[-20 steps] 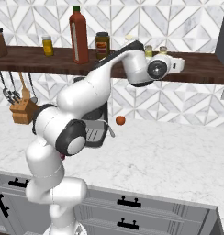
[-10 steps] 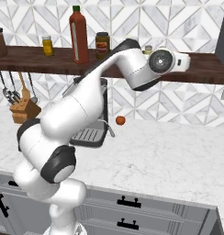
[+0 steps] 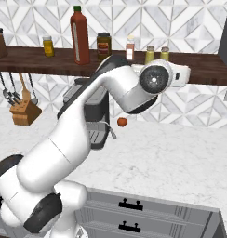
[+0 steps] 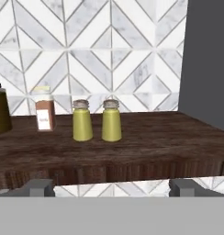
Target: Put the shaker and condiment bottle from the counter next to their counterparts in the cabinet.
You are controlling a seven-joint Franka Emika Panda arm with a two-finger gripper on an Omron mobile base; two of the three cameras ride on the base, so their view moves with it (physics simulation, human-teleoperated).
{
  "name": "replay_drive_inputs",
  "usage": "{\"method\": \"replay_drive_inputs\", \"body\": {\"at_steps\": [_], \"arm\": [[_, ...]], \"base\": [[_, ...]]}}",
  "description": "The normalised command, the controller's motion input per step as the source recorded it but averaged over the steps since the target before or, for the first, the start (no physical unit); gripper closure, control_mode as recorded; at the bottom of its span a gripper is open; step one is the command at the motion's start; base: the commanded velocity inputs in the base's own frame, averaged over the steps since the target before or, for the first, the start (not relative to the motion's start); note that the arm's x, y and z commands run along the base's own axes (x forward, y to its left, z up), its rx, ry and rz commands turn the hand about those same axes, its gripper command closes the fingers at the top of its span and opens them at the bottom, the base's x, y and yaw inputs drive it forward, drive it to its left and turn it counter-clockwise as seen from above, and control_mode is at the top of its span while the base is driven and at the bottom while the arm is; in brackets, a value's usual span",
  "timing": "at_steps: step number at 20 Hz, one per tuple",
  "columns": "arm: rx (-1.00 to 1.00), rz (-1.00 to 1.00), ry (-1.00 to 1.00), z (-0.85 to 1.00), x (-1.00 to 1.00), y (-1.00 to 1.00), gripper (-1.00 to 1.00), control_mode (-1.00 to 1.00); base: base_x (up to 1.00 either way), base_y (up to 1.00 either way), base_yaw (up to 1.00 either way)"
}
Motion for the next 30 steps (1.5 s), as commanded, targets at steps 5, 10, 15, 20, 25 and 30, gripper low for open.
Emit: {"method": "replay_drive_inputs", "body": {"at_steps": [5, 10, 15, 20, 25, 30], "arm": [[-0.03, 0.07, 0.11, 0.00, -0.84, 0.47, -1.00, -1.00], [-0.06, 0.17, 0.13, 0.00, -0.65, 0.54, -1.00, -1.00], [-0.19, 0.19, 0.00, -0.33, -0.52, 0.70, -1.00, -1.00], [-0.23, 0.05, 0.00, -0.43, -0.30, 0.94, -1.00, -1.00], [-0.20, -0.10, -0.03, -0.16, -0.51, 1.00, -1.00, -1.00], [-0.11, -0.33, -0.12, 0.00, -0.50, 0.93, -1.00, -1.00]], "base": [[0.00, 0.00, 0.00], [0.00, 0.00, 0.00], [0.00, 0.00, 0.00], [0.00, 0.00, 0.00], [0.00, 0.00, 0.00], [0.00, 0.00, 0.00]]}}
